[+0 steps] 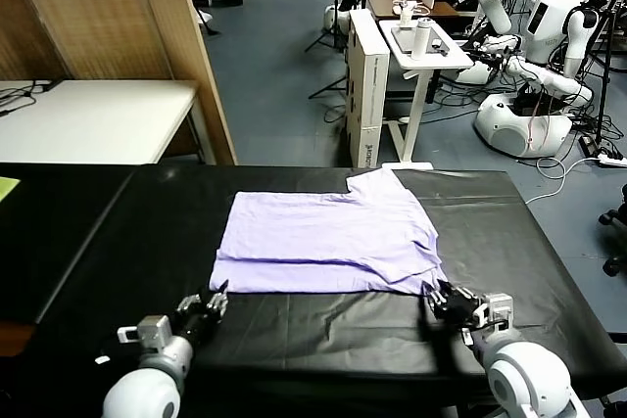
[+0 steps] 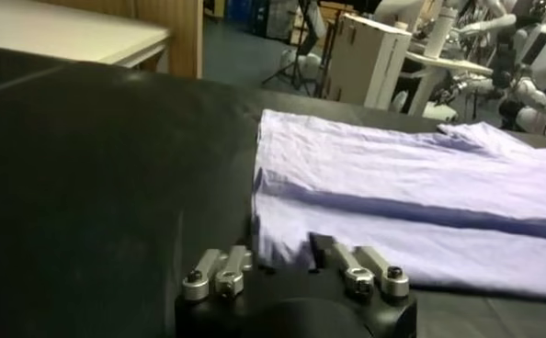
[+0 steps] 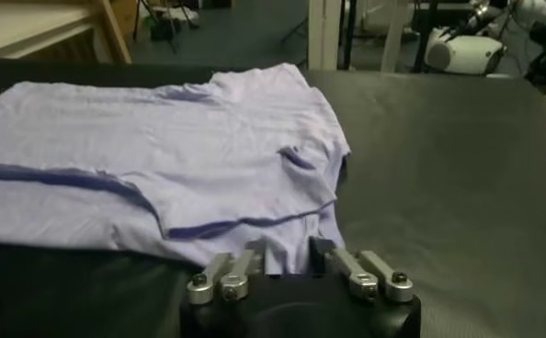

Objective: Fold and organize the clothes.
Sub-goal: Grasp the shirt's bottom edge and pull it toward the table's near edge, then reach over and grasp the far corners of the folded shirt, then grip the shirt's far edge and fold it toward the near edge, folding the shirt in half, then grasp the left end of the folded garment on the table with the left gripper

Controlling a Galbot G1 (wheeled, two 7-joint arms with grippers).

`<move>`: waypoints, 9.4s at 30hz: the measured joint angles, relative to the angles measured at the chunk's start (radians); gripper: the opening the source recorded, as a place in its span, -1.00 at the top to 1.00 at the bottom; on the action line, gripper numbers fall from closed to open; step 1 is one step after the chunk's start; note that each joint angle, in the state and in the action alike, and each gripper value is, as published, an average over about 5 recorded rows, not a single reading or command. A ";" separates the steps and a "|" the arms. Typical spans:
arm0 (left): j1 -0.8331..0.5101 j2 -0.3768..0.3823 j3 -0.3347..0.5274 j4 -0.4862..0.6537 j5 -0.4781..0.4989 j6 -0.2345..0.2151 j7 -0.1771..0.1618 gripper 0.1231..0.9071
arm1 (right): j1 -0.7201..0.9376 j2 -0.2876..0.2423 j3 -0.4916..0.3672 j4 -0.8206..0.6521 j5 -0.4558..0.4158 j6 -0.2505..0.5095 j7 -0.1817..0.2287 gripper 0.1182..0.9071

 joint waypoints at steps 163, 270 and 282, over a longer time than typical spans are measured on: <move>-0.604 0.157 0.139 0.409 -0.283 0.195 0.015 0.90 | 0.831 0.023 -0.352 -0.648 0.150 0.032 -0.091 0.95; -0.001 0.049 -0.137 -0.049 -0.162 0.039 0.032 -1.00 | 0.277 -0.096 -0.052 -0.131 0.190 -0.042 -0.013 -1.00; -0.093 0.046 -0.092 0.094 -0.153 0.039 0.039 -1.00 | 0.398 -0.009 -0.134 -0.305 0.108 -0.042 -0.042 -0.99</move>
